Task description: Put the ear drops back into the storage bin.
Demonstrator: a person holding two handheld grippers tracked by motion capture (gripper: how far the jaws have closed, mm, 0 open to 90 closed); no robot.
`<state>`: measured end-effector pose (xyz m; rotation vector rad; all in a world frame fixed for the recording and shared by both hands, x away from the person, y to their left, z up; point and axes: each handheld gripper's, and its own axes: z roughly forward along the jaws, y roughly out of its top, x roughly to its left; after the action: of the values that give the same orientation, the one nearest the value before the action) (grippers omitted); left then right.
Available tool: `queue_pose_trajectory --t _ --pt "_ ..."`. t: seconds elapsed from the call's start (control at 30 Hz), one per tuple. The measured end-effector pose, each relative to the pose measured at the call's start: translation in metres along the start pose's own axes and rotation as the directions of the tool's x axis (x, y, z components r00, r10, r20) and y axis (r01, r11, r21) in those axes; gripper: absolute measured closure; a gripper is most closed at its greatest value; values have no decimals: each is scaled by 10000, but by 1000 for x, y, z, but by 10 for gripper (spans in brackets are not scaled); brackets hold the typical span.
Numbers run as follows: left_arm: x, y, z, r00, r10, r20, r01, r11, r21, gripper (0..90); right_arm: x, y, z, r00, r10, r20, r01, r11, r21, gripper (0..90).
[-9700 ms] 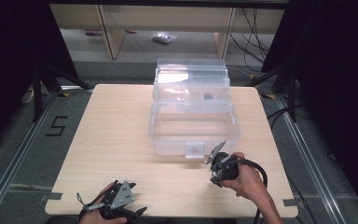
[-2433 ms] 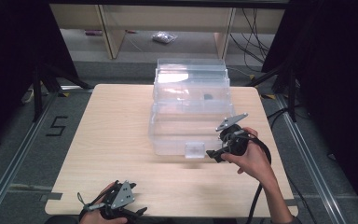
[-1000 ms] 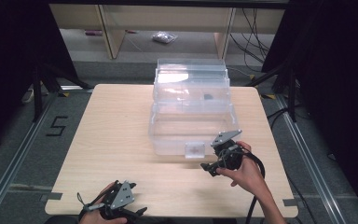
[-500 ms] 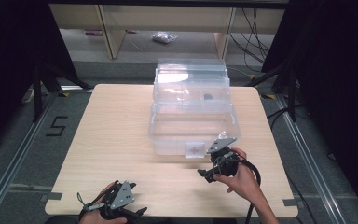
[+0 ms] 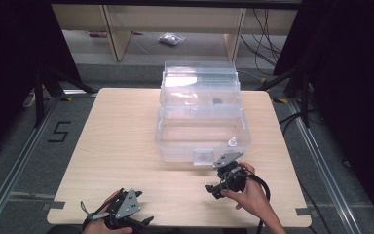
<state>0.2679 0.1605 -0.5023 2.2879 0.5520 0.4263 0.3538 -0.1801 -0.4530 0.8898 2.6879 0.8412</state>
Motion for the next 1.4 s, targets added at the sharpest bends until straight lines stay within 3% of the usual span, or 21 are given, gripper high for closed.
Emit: queue_pose_trajectory --t 0.17,0.27,0.43,0.47,0.63,0.73,0.77,0.8,0.83,0.87,0.9,0.97,1.03,1.07,1.13,1.2,1.27,1.3,1.33,1.37,1.4 --pt "0 0 0 10000 61 -4 -61 10000 5 152 2 -5 2 10000 62 39 -61 9998 -180 200" --pt "0 0 0 10000 69 -24 -69 10000 17 152 6 -7 3 9987 470 184 -469 9989 -95 202" --pt "1 0 0 9999 109 -61 -108 9999 56 151 8 -12 5 9998 207 20 -207 9998 -17 200" --pt "1 0 0 9999 119 -95 -118 9999 53 151 9 -13 5 9996 241 -139 -241 9997 39 201" --pt "1 0 0 9998 153 -128 -152 9998 87 151 12 -18 5 9994 349 -34 -348 9993 153 200" --pt "0 0 0 10000 81 -31 -80 10000 38 151 13 -21 6 9998 203 -84 -204 9998 -55 198" --pt "0 0 0 10000 71 -31 -71 10000 42 151 12 -21 5 9995 100 -305 -100 9999 -16 196" --pt "0 0 0 10000 78 -24 -78 10000 39 151 14 -23 6 9995 307 -74 -308 9995 -55 196" --pt "0 0 0 10000 76 -32 -76 10000 40 151 15 -24 5 9992 347 -198 -345 9993 136 196" --pt "0 0 0 10000 70 -28 -70 10000 43 151 15 -25 7 9995 225 -218 -228 9997 -106 196" --pt "0 0 0 10000 79 -29 -78 10000 42 152 14 -26 7 9998 161 -154 -159 9997 174 197" --pt "0 0 0 10000 73 -33 -72 10000 50 151 16 -29 8 9996 58 -261 -61 9999 -112 197" --pt "0 0 0 10000 76 -38 -76 10000 57 151 17 -30 5 9990 286 -351 -283 9996 94 196" --pt "0 0 1 10000 9 -4 -9 10000 -12 151 18 -31 7 9994 211 -275 -214 9997 -111 197" --pt "0 0 1 10000 -8 -5 8 10000 -51 151 18 -32 6 9991 94 -424 -95 10000 -15 196" --pt "0 0 1 10000 11 -16 -11 10000 -36 151 21 -34 5 9989 372 -283 -375 9992 -106 196" --pt "0 0 1 10000 -39 30 39 10000 -79 151 20 -35 5 9989 73 -460 -82 9998 -197 196" --pt "0 0 1 10000 -29 33 30 10000 -80 151 22 -36 4 9991 299 -302 -302 9995 -82 196" --pt "0 0 1 10000 -34 38 34 10000 -78 152 22 -36 5 9996 74 -281 -80 9998 -202 197" --pt "0 0 1 10000 -35 29 35 10000 -72 151 22 -37 5 9985 25 -547 -41 9996 -296 196" --pt "0 0 1 10000 -39 31 39 10000 -77 151 23 -38 6 9991 68 -426 -87 9990 -433 196"
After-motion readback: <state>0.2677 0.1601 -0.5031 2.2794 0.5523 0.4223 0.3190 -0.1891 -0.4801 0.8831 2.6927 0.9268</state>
